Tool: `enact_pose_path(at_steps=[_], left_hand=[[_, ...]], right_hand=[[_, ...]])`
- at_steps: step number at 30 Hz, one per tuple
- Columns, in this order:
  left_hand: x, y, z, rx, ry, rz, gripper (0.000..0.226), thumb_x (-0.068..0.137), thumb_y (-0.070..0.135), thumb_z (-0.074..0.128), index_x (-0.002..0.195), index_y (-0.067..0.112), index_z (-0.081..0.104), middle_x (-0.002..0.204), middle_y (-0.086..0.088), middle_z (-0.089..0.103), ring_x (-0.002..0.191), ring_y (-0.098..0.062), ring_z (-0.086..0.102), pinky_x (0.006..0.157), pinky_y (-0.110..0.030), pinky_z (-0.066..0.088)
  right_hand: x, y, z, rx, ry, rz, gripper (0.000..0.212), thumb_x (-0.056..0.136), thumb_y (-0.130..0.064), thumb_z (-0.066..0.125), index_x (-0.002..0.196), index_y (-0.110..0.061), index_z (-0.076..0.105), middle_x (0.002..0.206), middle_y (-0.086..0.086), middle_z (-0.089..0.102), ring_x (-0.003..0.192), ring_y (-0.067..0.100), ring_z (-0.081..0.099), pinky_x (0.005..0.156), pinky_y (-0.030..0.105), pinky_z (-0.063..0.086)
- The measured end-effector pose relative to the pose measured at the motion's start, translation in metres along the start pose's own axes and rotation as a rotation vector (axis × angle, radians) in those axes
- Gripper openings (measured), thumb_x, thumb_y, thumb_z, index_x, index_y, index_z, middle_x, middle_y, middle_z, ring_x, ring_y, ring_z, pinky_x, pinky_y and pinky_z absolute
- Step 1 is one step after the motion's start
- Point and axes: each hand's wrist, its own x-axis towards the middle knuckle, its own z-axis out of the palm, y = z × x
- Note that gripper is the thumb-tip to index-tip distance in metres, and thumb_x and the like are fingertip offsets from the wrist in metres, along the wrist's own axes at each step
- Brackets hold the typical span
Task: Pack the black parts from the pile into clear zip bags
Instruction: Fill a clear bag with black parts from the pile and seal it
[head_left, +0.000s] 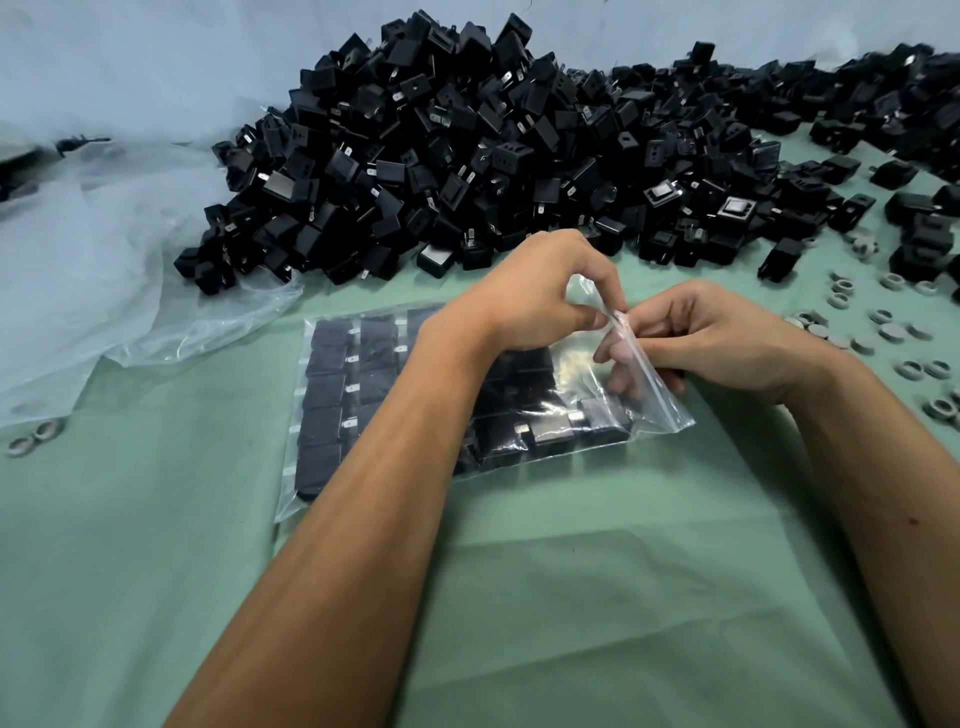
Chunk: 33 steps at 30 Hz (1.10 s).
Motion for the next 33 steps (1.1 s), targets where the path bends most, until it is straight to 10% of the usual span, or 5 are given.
enact_pose_path(at_steps=[4,8,15,21,33], left_hand=[[0.000,-0.002,0.005,-0.015,0.076,-0.022,0.024,0.083,0.023,0.083,0.106,0.029,0.078,0.114,0.003,0.063,0.113,-0.011,0.056,0.098,-0.033,0.048],[0.000,-0.005,0.007,0.011,0.071,-0.035,0.023,0.083,0.023,0.081,0.104,0.033,0.077,0.115,0.004,0.061,0.115,-0.014,0.055,0.099,-0.041,0.049],[0.001,-0.003,0.008,0.024,0.023,-0.016,0.036,0.091,0.012,0.070,0.116,0.038,0.075,0.120,0.000,0.058,0.121,-0.018,0.049,0.102,-0.037,0.044],[0.001,-0.002,0.010,0.018,-0.032,-0.041,0.060,0.088,-0.004,0.056,0.121,0.044,0.071,0.124,0.001,0.054,0.123,-0.022,0.040,0.104,-0.031,0.031],[0.000,-0.005,0.005,0.056,0.025,-0.020,0.027,0.086,0.007,0.068,0.090,0.032,0.078,0.121,0.006,0.057,0.124,-0.019,0.040,0.103,-0.028,0.030]], right_hand=[[0.006,0.005,0.002,-0.115,0.461,0.010,0.009,0.094,-0.020,0.075,0.088,-0.017,0.080,0.065,0.003,0.073,0.053,0.012,0.062,0.055,0.024,0.050],[0.012,0.012,-0.008,-0.690,0.956,0.075,0.020,0.094,-0.029,0.068,0.112,-0.022,0.076,0.104,0.001,0.075,0.104,0.020,0.066,0.087,0.028,0.048],[0.030,0.029,-0.009,-1.048,0.535,0.347,0.064,0.104,-0.052,0.046,0.162,-0.043,0.019,0.173,0.002,0.007,0.158,0.030,0.001,0.123,0.061,0.009],[0.032,0.018,-0.005,-0.951,0.753,0.094,0.043,0.093,-0.034,0.070,0.134,-0.024,0.060,0.129,0.005,0.057,0.127,0.032,0.045,0.105,0.050,0.037],[0.016,0.019,-0.012,-0.836,0.835,0.110,0.041,0.086,-0.017,0.081,0.125,-0.021,0.070,0.115,0.007,0.054,0.111,0.030,0.051,0.098,0.039,0.044]])
